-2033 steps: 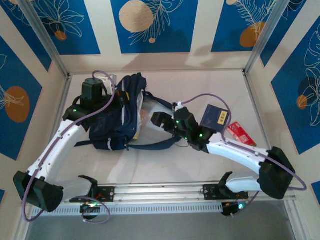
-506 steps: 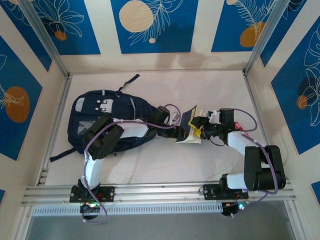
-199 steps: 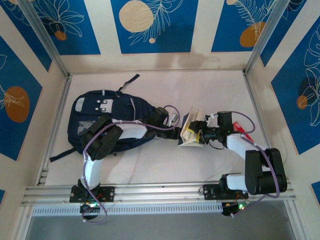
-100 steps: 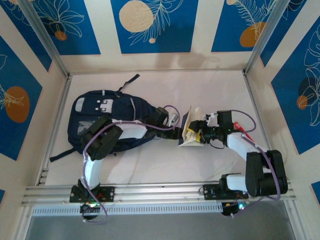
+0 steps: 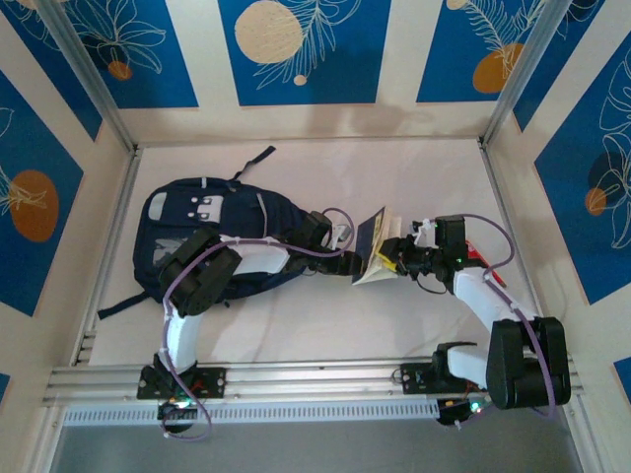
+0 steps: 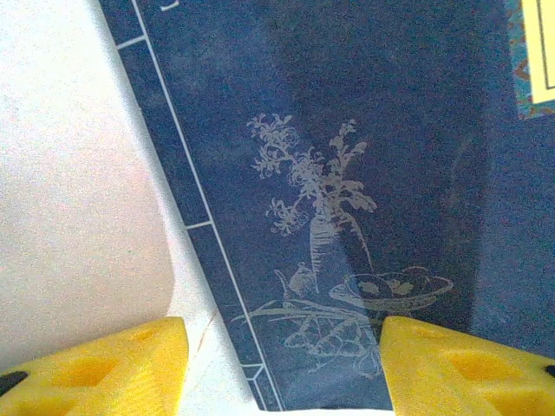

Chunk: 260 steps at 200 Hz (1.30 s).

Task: Pack the student bag

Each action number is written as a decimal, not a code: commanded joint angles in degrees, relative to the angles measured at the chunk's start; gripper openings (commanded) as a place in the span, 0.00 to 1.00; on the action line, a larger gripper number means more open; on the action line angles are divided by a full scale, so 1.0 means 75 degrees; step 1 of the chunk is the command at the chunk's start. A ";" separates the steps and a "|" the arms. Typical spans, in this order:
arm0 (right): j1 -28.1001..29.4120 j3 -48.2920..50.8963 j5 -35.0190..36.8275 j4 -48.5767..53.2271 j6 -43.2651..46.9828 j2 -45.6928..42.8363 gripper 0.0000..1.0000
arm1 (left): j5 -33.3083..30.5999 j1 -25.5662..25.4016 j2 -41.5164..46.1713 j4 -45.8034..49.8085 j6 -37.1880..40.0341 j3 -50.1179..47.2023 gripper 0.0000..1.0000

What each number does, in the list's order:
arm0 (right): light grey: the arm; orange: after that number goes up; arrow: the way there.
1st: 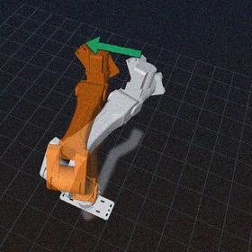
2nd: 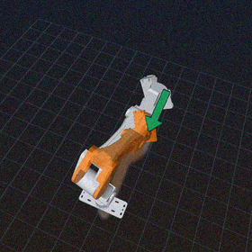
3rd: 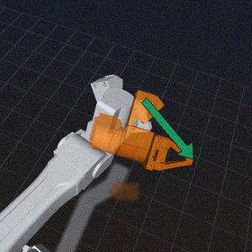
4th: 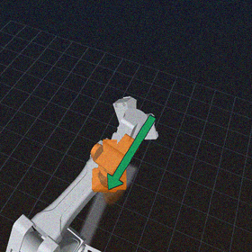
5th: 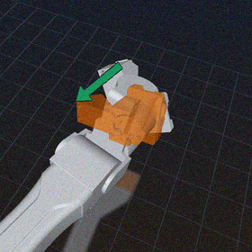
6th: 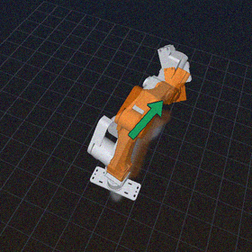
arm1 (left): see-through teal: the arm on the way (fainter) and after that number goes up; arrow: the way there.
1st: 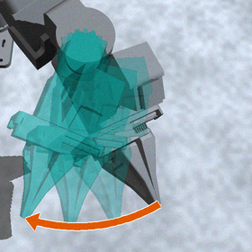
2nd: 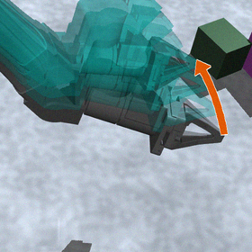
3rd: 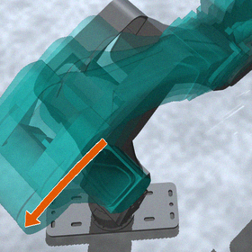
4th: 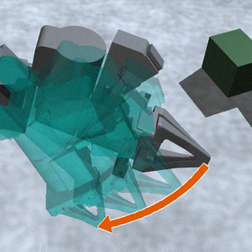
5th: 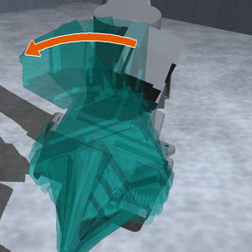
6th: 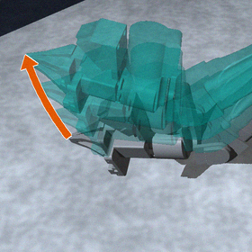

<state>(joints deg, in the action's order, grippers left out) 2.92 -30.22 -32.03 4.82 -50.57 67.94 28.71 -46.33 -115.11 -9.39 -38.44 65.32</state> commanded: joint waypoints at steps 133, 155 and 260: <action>-0.0248 -0.0276 -0.1017 -0.0361 -0.0469 -0.1482 0.00 | 0.0871 0.1099 0.2397 -0.0460 -0.1667 -0.1752 0.86; -0.0273 0.0104 -0.1279 -0.1472 -0.1202 -0.1768 0.00 | 0.1194 0.1202 0.2688 -0.1200 -0.2547 -0.2004 0.85; 0.0412 0.0988 -0.0897 -0.3310 -0.2950 -0.3099 0.00 | 0.1879 0.0979 0.1993 -0.5332 -0.6027 -0.2370 0.75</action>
<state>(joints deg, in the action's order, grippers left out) 5.13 -23.33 -38.39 -16.03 -70.15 46.81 40.05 -37.78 -98.35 -40.27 -77.95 47.33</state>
